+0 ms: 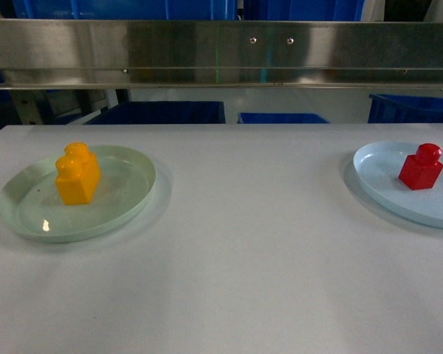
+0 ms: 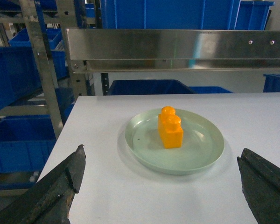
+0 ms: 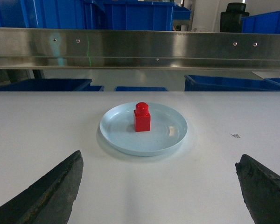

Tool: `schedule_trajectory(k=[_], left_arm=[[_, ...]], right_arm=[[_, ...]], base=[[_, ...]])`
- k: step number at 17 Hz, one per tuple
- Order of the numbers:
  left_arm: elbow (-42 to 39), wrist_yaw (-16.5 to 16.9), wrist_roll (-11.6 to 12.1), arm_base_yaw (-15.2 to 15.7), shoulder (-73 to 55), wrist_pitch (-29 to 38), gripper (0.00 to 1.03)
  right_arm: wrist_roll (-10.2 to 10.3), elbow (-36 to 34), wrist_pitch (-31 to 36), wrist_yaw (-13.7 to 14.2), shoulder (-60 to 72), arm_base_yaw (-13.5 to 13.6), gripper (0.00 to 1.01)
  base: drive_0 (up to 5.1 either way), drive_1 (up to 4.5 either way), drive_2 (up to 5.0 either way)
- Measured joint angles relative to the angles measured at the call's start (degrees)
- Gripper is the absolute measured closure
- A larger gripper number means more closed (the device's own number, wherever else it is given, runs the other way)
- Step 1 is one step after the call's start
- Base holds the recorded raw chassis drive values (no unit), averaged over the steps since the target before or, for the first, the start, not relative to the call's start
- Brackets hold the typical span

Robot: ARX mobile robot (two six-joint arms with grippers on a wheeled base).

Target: Sort and place red and yellow blocks in left bins

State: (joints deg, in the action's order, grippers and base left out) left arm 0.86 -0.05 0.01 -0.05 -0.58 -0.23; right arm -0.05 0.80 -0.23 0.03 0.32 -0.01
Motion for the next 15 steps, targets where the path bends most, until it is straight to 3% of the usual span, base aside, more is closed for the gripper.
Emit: schedule_trajectory(k=[15], left_arm=[[0.0,0.0,0.0,-0.02,0.0,0.0,0.05]], right_arm=[[0.0,0.0,0.0,0.0,0.0,0.0,0.03]], base=[[0.0,0.0,0.0]])
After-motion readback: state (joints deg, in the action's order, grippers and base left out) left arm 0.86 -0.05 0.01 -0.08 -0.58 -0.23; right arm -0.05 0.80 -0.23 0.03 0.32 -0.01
